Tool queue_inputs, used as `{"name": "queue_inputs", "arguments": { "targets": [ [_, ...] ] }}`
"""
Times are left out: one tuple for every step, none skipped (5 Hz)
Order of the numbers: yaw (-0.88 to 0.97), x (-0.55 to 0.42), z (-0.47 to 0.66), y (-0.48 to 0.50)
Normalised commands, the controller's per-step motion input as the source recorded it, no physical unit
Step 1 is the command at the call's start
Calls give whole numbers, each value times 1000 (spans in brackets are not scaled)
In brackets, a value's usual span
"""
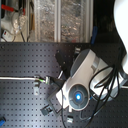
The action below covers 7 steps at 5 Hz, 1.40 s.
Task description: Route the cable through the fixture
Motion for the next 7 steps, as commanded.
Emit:
{"name": "queue_inputs", "arguments": {
  "targets": [
    [0, -22, 13, 89],
    [180, -71, -68, 134],
    [409, -86, -106, 273],
    [0, -29, 329, 54],
    [-180, 1, 508, 5],
    [-183, -22, 179, -41],
    [-3, -53, 8, -36]
  ]
}}
